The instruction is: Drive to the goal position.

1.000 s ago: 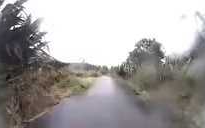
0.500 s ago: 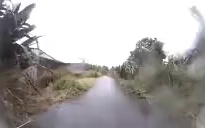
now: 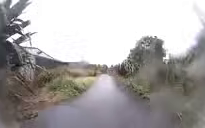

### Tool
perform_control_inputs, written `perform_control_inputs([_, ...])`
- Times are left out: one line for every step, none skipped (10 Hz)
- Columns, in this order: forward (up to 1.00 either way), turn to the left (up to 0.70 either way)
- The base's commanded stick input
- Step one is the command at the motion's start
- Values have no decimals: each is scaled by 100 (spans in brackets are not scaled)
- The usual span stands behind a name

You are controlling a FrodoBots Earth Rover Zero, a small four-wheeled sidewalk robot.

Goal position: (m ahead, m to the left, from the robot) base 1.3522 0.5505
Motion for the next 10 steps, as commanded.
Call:
perform_control_inputs([85,0])
perform_control_inputs([85,0])
perform_control_inputs([85,0])
perform_control_inputs([85,0])
perform_control_inputs([85,0])
perform_control_inputs([85,0])
perform_control_inputs([85,0])
perform_control_inputs([85,0])
perform_control_inputs([85,0])
perform_control_inputs([85,0])
